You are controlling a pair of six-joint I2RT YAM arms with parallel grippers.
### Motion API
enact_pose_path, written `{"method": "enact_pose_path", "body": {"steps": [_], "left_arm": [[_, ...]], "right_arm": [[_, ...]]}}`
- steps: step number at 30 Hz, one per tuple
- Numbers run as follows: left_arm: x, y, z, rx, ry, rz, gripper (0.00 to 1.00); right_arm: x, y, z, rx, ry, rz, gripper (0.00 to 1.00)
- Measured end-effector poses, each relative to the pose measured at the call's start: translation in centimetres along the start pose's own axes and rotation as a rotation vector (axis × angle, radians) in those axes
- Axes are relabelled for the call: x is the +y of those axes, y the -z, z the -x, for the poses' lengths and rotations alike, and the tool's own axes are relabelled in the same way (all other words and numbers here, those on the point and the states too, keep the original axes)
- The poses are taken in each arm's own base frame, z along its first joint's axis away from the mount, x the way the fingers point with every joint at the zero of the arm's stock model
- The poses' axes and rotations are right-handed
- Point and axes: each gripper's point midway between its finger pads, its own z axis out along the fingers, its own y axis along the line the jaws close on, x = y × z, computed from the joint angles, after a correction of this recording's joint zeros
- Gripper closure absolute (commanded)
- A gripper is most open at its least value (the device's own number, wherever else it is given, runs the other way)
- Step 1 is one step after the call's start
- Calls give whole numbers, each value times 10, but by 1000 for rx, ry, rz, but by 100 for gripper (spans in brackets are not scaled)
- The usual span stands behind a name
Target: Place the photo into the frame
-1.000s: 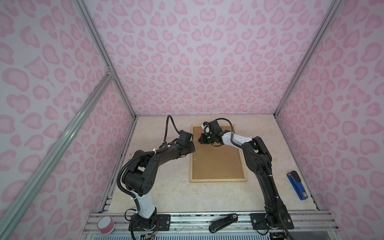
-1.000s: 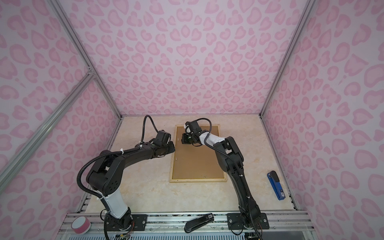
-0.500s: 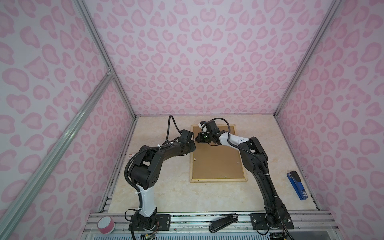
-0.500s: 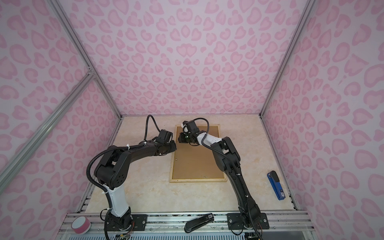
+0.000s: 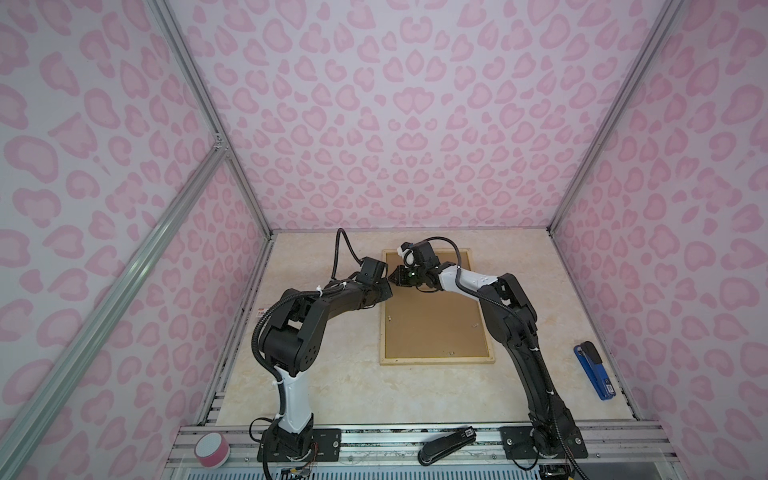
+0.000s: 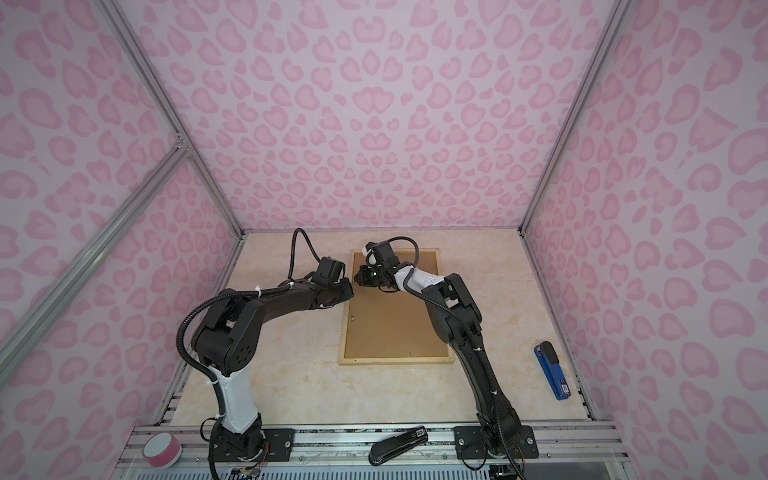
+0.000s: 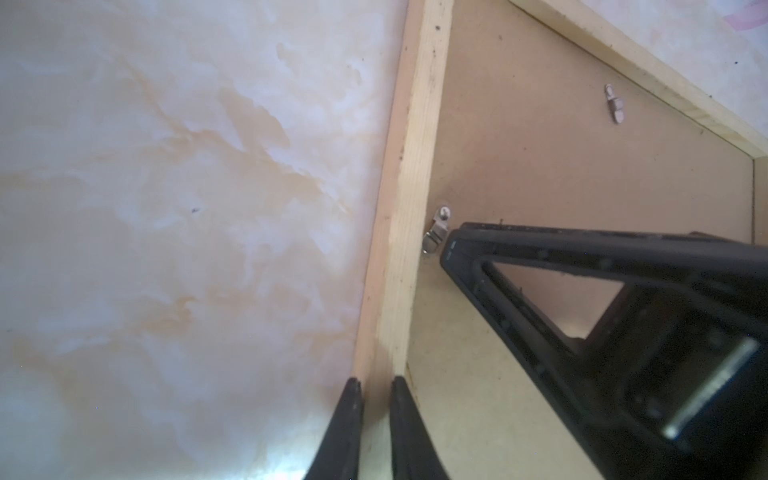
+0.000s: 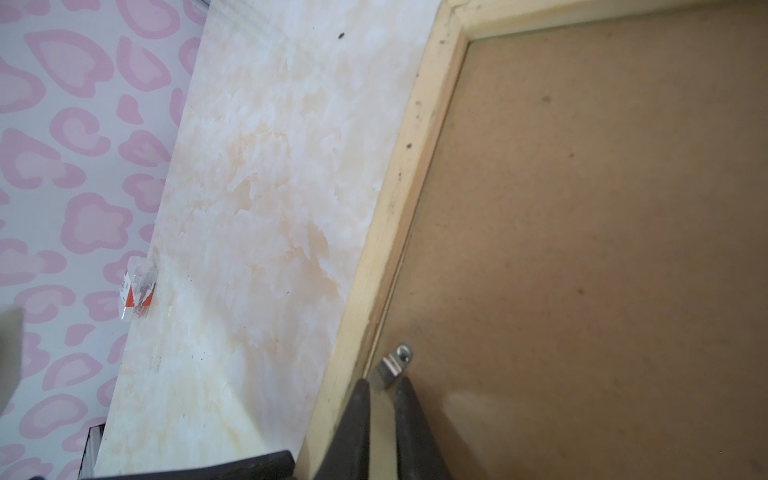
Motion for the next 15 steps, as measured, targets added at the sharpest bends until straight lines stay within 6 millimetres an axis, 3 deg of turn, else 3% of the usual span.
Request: {"method": "enact_pose_path", "body": {"steps": [15], "left_arm": [[-4,-8,7,-24,11,-16,86]], "right_arm": [[7,-7,4,-16,-97,67,77]]}}
